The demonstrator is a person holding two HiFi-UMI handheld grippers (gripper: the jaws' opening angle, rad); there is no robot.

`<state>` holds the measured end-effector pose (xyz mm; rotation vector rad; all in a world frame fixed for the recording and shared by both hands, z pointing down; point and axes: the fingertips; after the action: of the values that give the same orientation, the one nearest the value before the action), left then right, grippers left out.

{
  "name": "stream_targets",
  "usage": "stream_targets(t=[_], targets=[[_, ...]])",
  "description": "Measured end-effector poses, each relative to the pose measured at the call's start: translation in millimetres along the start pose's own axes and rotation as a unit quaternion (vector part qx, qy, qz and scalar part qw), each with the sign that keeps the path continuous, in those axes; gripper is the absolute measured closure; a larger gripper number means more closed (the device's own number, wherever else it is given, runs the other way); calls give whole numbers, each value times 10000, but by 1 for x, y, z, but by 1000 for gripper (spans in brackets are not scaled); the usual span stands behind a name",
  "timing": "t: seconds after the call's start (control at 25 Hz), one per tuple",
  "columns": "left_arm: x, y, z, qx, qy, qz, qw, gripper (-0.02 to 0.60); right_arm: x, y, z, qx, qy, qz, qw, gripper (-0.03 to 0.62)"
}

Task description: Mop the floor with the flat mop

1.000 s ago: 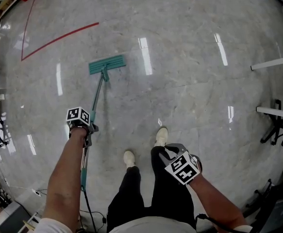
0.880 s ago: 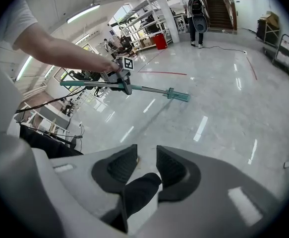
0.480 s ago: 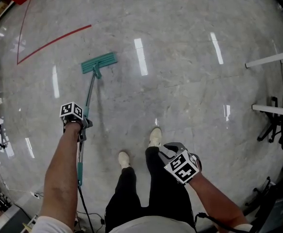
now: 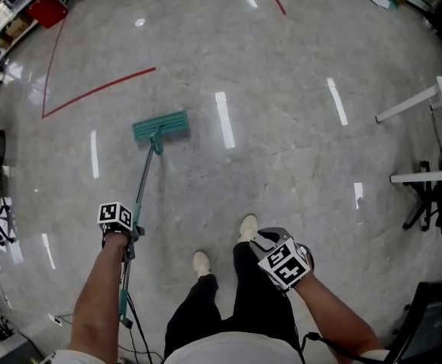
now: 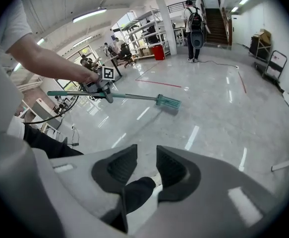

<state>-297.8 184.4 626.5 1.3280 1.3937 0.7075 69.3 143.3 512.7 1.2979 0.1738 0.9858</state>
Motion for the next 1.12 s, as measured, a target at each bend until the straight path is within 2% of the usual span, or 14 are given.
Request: stream_targets(t=[0.36,0.56,0.68,0.92,1.12], targets=[[133,-30,-31,200,490,322,9981,522,-14,-36,-64,617,44,550,9966,470],[212,-23,-44,97,593,245,9979,522,-10,-52,-118,656,-151,777,9947,470],[256,-14,-40,204,537,283,9979,522,-5,-68,-139,625,-427,887,9932,470],[355,10,-29,105,524,417,9977,522,47,-89,-175,513,-825,878,9914,470],[424,17,-14,148,312,481,9982,522,104,-103,-199,402,-856,869,9917,470]])
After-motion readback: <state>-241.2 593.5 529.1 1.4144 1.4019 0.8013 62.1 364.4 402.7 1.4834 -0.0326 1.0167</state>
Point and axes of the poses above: the fingertips, and each gripper's own axes: y forward along the fingers, z to its right, x out of its underside, and after that the axes turned 7 degrees about y, right-handed
